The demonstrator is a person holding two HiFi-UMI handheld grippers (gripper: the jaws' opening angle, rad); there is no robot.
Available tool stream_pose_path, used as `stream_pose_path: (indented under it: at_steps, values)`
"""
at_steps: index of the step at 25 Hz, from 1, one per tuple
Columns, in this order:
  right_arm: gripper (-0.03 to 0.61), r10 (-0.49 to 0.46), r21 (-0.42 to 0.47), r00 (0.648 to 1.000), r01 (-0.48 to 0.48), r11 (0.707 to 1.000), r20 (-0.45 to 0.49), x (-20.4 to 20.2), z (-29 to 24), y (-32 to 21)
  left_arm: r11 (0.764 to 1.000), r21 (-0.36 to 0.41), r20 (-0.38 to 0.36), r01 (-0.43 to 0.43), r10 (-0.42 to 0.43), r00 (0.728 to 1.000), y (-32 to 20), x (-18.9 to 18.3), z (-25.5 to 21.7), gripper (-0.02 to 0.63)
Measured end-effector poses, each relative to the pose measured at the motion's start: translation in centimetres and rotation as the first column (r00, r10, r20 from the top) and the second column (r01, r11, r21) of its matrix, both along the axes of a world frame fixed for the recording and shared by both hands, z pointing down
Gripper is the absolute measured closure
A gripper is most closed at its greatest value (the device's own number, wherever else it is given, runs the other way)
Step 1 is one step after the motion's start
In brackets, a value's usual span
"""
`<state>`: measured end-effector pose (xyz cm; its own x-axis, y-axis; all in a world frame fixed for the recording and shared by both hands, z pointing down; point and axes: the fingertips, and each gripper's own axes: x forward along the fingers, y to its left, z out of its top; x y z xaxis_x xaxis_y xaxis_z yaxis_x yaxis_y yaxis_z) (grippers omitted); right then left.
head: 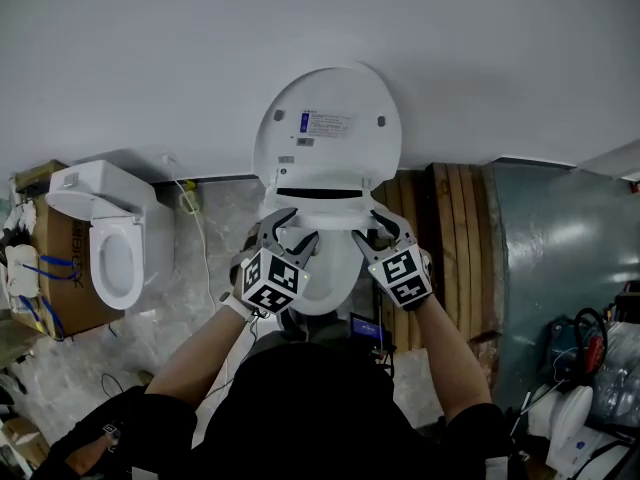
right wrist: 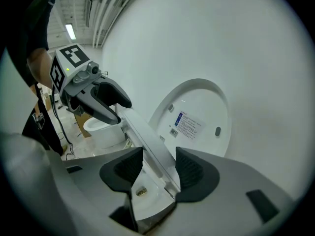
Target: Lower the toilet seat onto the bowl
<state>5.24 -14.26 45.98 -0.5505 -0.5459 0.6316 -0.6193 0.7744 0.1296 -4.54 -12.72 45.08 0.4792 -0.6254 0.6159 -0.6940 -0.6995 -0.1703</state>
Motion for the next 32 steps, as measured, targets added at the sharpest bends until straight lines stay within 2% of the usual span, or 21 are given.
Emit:
stream_pose_path:
  at_steps: [12, 15, 18, 20, 22, 24, 26, 28, 30, 31, 32]
  values:
    - [0.351, 0.049, -0.019, 0.996, -0.051, 0.999, -0.072, 0.5, 2.4, 4.6, 0.992, -0.113, -0.024, -0.060, 0.058, 0.998, 4.1, 0.9, 2.8, 0.385]
    - [0.351, 0.074, -0.014, 0.990, -0.076, 0.997, -0.118, 0.7, 3.0, 5.8, 0.989, -0.117, -0.016, -0.088, 0.087, 0.996, 5.4, 0.9, 3.4, 0.390]
    - [0.351, 0.090, -0.009, 0.982, -0.093, 0.996, -0.165, 1.1, 3.7, 7.2, 0.990, -0.090, -0.003, -0.108, 0.108, 0.994, 6.3, 0.9, 4.0, 0.394]
    - [0.351, 0.130, -0.043, 0.982, -0.137, 0.990, -0.136, 1.9, 4.0, 8.4, 0.991, -0.071, 0.005, -0.114, 0.115, 0.993, 6.9, 0.8, 4.3, 0.397]
    - [0.351, 0.209, -0.109, 0.975, -0.216, 0.970, -0.075, 3.2, 4.2, 9.7, 0.990, -0.066, 0.009, -0.125, 0.126, 0.992, 7.5, 0.8, 4.7, 0.399]
    - [0.351, 0.319, -0.215, 0.948, -0.309, 0.926, 0.010, 4.9, 4.7, 10.9, 0.987, -0.072, 0.011, -0.146, 0.147, 0.989, 8.1, 0.9, 5.3, 0.397]
    - [0.355, 0.445, -0.372, 0.887, -0.374, 0.850, 0.125, 5.9, 5.2, 12.1, 0.983, -0.078, 0.014, -0.165, 0.167, 0.986, 9.1, 1.0, 5.9, 0.399]
    - [0.372, 0.568, -0.554, 0.781, -0.361, 0.750, 0.261, 5.9, 5.2, 13.1, 0.980, -0.080, 0.018, -0.181, 0.182, 0.983, 10.2, 1.0, 6.5, 0.397]
    - [0.384, 0.667, -0.700, 0.649, -0.281, 0.657, 0.366, 5.3, 5.0, 13.5, 0.978, -0.081, 0.024, -0.194, 0.196, 0.980, 11.1, 1.0, 7.2, 0.397]
    - [0.388, 0.705, -0.748, 0.591, -0.242, 0.617, 0.391, 5.0, 5.0, 13.6, 0.977, -0.083, 0.027, -0.199, 0.201, 0.979, 11.5, 1.0, 7.5, 0.397]
    - [0.388, 0.738, -0.784, 0.550, -0.220, 0.581, 0.392, 4.8, 5.3, 13.7, 0.976, -0.086, 0.029, -0.202, 0.205, 0.978, 12.0, 1.0, 7.9, 0.397]
